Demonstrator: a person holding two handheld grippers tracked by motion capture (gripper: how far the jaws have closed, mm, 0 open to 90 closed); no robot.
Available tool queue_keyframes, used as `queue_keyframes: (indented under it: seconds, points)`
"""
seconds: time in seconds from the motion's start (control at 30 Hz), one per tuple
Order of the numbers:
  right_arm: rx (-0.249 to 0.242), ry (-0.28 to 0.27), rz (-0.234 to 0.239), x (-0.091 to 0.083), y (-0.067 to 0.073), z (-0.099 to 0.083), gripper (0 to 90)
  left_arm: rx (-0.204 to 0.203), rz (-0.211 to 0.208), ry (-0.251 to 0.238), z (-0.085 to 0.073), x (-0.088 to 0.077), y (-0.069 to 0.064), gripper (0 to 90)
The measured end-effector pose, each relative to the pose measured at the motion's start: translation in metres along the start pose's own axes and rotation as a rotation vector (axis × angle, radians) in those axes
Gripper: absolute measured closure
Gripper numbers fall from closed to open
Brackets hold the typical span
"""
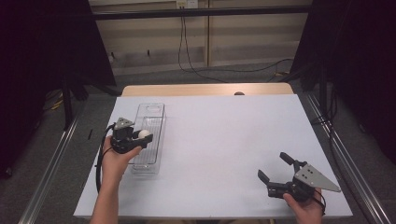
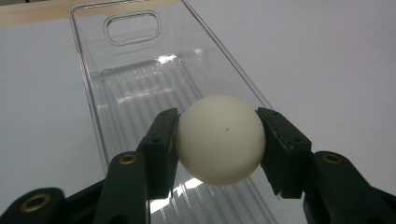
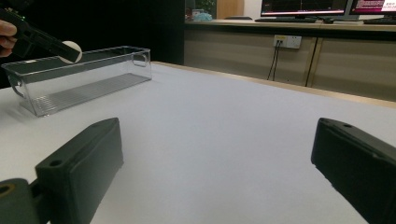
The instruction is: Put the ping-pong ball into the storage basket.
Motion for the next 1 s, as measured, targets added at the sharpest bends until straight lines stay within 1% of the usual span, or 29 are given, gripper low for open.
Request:
queue_keyframes:
  seconds: [0.03,0.07,0.1,0.17,0.2,0.3,0.37,0.47,0.5,0.57,0.6,0.7,0.73,0.8,0.83,0.93,0.97,1.0]
  points:
    - [0.001,0.0,0.0,0.0001,0.0,0.0,1.7,0.001,0.002,0.001,-0.0003,0.0002,0.0005,51.0]
    - [0.004,-0.001,-0.007,0.0004,-0.0004,0.0,1.6,-0.007,0.004,-0.005,-0.0005,0.0008,0.0007,51.0]
    - [0.007,0.0,-0.006,0.0007,-0.0001,-0.0001,1.7,0.004,0.003,0.004,-0.0012,0.0,0.0017,51.0]
    - [0.009,0.001,-0.005,0.0008,0.0004,-0.0003,1.7,0.0,0.0,0.006,-0.0016,0.0,0.0015,51.0]
    - [0.006,0.002,-0.006,0.0007,0.0002,-0.0003,1.7,-0.006,0.003,-0.001,-0.0013,0.0002,0.0014,51.0]
    - [0.007,-0.001,-0.006,0.001,0.0003,0.0,1.7,0.001,0.004,0.008,-0.0021,0.0,0.0021,51.0]
    - [0.008,0.0,-0.006,0.001,0.0,-0.0001,1.7,-0.008,0.002,0.005,-0.0024,0.0007,0.0014,50.9]
    - [0.002,0.002,-0.001,0.0,-0.0002,-0.0002,1.7,-0.001,0.001,0.012,-0.0032,0.0004,0.0022,50.9]
    - [0.002,0.004,0.0,-0.0003,-0.0001,-0.0002,1.7,-0.01,-0.001,0.007,-0.003,0.001,0.0014,50.9]
    - [0.003,-0.001,-0.006,-0.0003,-0.0006,0.0003,1.7,0.003,-0.003,0.018,-0.0038,0.0009,0.0021,50.9]
    - [0.003,-0.001,-0.007,-0.0003,-0.0006,0.0004,1.7,-0.004,-0.004,0.013,-0.0037,0.0016,0.0013,50.9]
    - [0.003,-0.002,-0.006,-0.0001,-0.0005,0.0005,1.7,-0.007,-0.003,0.009,-0.004,0.0025,0.001,50.9]
    - [0.003,-0.002,-0.006,-0.0002,-0.0006,0.0005,1.7,-0.015,-0.004,0.002,-0.0038,0.0032,0.0005,50.9]
    - [0.002,0.004,0.0,-0.0006,-0.0002,-0.0002,1.7,-0.014,-0.002,0.006,-0.0044,0.0031,0.0009,50.8]
    - [0.0,0.001,0.003,-0.0004,0.0,0.0,1.7,-0.008,0.0,0.01,-0.0048,0.0026,0.0019,50.8]
    - [0.003,-0.003,-0.001,0.0001,-0.0001,0.0005,1.7,-0.007,-0.003,0.016,-0.0052,0.0019,0.0024,50.8]
    - [0.002,-0.003,-0.005,-0.0001,-0.0004,0.0005,1.7,-0.01,-0.001,0.014,-0.0052,0.0019,0.0025,50.8]
    - [0.002,0.0,-0.003,-0.0002,-0.0006,0.0003,1.6,-0.02,-0.001,0.0,-0.0046,0.0027,0.0019,50.8]
Point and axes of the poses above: each handheld gripper's, and its own axes: x roughly forward along the jaws, z roughly out of its top, y roughly to its left, the point moved 8 cm from there along x, roughly forward along the jaws, and after that the axes turned 9 degrees about -z, right-handed, at the moved point
